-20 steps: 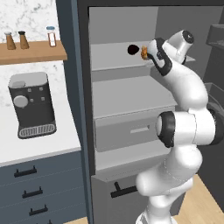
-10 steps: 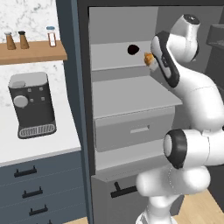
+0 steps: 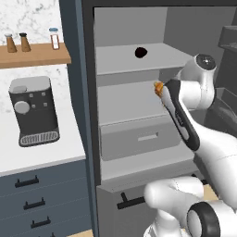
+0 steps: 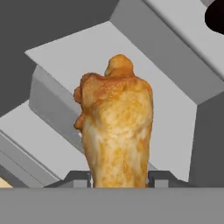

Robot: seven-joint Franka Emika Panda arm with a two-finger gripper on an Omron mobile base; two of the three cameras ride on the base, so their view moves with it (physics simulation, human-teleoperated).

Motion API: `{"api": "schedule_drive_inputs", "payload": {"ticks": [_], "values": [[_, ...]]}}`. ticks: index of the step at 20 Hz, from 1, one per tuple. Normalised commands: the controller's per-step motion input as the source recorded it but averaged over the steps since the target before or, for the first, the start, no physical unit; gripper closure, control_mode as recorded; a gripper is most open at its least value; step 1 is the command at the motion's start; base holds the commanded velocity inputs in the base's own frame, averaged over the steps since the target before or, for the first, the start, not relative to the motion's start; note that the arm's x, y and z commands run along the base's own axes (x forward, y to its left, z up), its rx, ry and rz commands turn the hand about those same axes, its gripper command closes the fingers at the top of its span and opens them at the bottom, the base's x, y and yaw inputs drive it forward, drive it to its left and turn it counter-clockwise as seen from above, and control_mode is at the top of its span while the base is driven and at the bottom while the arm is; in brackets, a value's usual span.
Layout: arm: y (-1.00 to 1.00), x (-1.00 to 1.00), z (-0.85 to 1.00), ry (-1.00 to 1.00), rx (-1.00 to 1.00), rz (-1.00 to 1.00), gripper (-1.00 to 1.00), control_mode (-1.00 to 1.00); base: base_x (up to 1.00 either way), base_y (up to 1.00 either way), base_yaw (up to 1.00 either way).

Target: Place one avocado and one chicken drumstick in each tupperware on the nearby counter, to pack two identical lunches.

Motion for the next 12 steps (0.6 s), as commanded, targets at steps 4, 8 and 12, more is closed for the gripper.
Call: {"api": "schedule_drive_inputs", "payload": {"ticks": [4,8,12], "values": [[0.16,-1.0,-1.0,-0.16,-0.03,0.0,1.0,-1.0,0.0,0.0,0.0],[0.0,0.0,0.0,0.0,0.0,0.0,1.0,1.0,-0.96,0.66,0.12],[0.0,0.0,0.0,0.0,0.0,0.0,1.0,1.0,-0.56,1.0,0.25]]}}
